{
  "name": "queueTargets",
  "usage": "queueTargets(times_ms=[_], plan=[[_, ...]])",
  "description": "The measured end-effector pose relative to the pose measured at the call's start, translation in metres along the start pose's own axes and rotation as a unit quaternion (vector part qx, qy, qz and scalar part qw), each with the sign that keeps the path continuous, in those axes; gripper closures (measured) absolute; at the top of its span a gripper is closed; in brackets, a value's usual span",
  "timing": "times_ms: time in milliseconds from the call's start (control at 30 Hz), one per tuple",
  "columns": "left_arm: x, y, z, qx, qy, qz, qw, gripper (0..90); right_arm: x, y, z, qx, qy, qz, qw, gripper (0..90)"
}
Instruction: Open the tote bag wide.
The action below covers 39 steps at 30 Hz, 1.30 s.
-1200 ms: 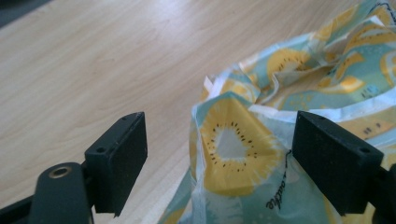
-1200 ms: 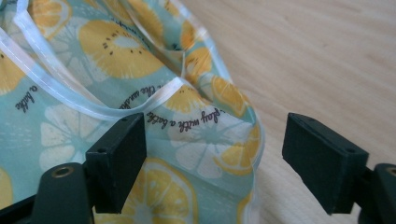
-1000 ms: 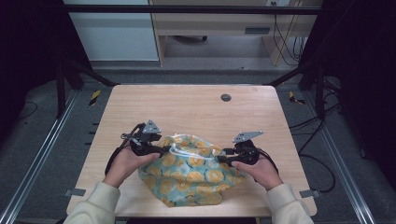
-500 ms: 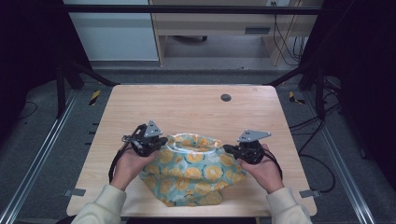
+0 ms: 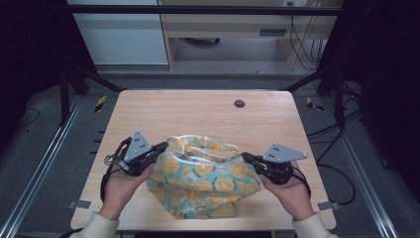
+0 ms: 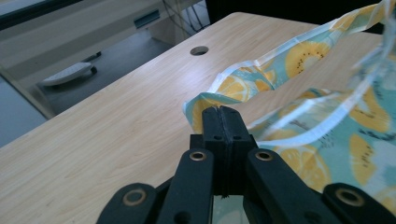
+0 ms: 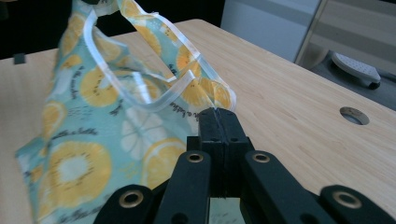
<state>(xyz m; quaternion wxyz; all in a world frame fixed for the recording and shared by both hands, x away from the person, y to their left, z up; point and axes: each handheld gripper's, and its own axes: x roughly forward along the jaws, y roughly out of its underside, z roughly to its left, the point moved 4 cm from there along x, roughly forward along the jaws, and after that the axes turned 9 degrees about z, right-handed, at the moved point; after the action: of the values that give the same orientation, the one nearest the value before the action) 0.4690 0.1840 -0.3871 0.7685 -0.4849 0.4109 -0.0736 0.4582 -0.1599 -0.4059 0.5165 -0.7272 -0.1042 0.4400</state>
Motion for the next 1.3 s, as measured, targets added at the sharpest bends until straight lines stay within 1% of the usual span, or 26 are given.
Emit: queueTargets(times_ms=[67,200,300,400,433,533,600,633,667,733,800,833,867,900,933,967,1000,1033,1067,1100,1133,1167,1200,1233,1267,1300], plan=[[-0.007,0.007,-0.005,0.002,0.010,-0.013,0.9999,90.0,-0.007,0.006,0.007,-0.001,-0.001,-0.007,1.0000,90.0],[-0.013,0.021,-0.014,-0.002,0.027,-0.021,0.9994,90.0,-0.014,0.017,0.018,-0.003,-0.007,-0.012,0.9999,90.0],[-0.015,0.030,-0.019,-0.002,0.032,-0.023,0.9992,90.0,-0.017,0.024,0.023,-0.006,-0.009,-0.010,0.9999,90.0],[-0.019,0.034,-0.022,-0.005,0.035,-0.031,0.9989,90.0,-0.022,0.029,0.026,-0.005,-0.011,-0.015,0.9998,90.0],[-0.021,0.035,-0.023,-0.006,0.036,-0.039,0.9986,90.0,-0.023,0.030,0.026,-0.005,-0.011,-0.018,0.9998,90.0],[-0.025,0.040,-0.028,-0.003,0.042,-0.050,0.9978,90.0,-0.029,0.032,0.030,-0.005,-0.018,-0.029,0.9994,90.0],[-0.029,0.045,-0.032,0.002,0.045,-0.059,0.9973,90.0,-0.033,0.034,0.033,-0.006,-0.022,-0.037,0.9990,90.0],[-0.030,0.048,-0.034,0.006,0.051,-0.060,0.9969,90.0,-0.035,0.035,0.035,-0.006,-0.025,-0.043,0.9987,90.0],[-0.031,0.051,-0.035,0.009,0.056,-0.058,0.9967,90.0,-0.037,0.036,0.037,-0.006,-0.030,-0.046,0.9985,90.0],[-0.029,0.061,-0.039,0.015,0.074,-0.055,0.9957,90.0,-0.037,0.041,0.040,-0.012,-0.035,-0.044,0.9983,90.0],[-0.024,0.074,-0.042,0.028,0.096,-0.035,0.9944,90.0,-0.035,0.049,0.042,-0.012,-0.043,-0.034,0.9984,90.0],[-0.022,0.078,-0.043,0.035,0.102,-0.027,0.9938,90.0,-0.032,0.053,0.042,-0.009,-0.046,-0.028,0.9985,90.0],[-0.018,0.083,-0.046,0.049,0.105,-0.009,0.9932,90.0,-0.030,0.056,0.043,-0.007,-0.049,-0.024,0.9985,90.0],[-0.014,0.086,-0.048,0.061,0.111,0.008,0.9919,90.0,-0.026,0.062,0.044,-0.009,-0.055,-0.010,0.9984,90.0],[-0.010,0.089,-0.050,0.077,0.113,0.022,0.9904,90.0,-0.022,0.066,0.044,-0.010,-0.056,0.006,0.9984,90.0],[-0.006,0.091,-0.052,0.086,0.122,0.035,0.9882,90.0,-0.018,0.070,0.044,-0.011,-0.057,0.022,0.9981,90.0],[-0.004,0.092,-0.054,0.094,0.127,0.043,0.9865,90.0,-0.014,0.075,0.044,-0.012,-0.058,0.034,0.9977,90.0],[-0.001,0.094,-0.056,0.103,0.127,0.051,0.9852,90.0,-0.012,0.077,0.043,-0.013,-0.058,0.040,0.9974,90.0],[0.002,0.095,-0.057,0.118,0.129,0.064,0.9824,90.0,-0.010,0.080,0.043,-0.013,-0.062,0.050,0.9967,90.0],[0.005,0.097,-0.060,0.137,0.129,0.079,0.9789,90.0,-0.008,0.082,0.043,-0.013,-0.063,0.058,0.9962,90.0],[0.007,0.099,-0.062,0.143,0.134,0.088,0.9767,90.0,-0.005,0.085,0.043,-0.011,-0.067,0.069,0.9953,90.0],[0.011,0.101,-0.064,0.158,0.136,0.099,0.9730,90.0,-0.003,0.087,0.043,-0.011,-0.070,0.077,0.9945,90.0],[0.013,0.102,-0.065,0.167,0.129,0.106,0.9718,90.0,0.000,0.090,0.043,-0.015,-0.071,0.087,0.9936,90.0],[0.016,0.104,-0.066,0.177,0.125,0.115,0.9695,90.0,0.001,0.091,0.044,-0.016,-0.071,0.094,0.9928,90.0],[0.018,0.105,-0.067,0.182,0.128,0.126,0.9668,90.0,0.002,0.092,0.044,-0.018,-0.074,0.101,0.9920,90.0],[0.021,0.106,-0.068,0.188,0.123,0.134,0.9652,90.0,0.004,0.094,0.045,-0.020,-0.075,0.106,0.9913,90.0]])
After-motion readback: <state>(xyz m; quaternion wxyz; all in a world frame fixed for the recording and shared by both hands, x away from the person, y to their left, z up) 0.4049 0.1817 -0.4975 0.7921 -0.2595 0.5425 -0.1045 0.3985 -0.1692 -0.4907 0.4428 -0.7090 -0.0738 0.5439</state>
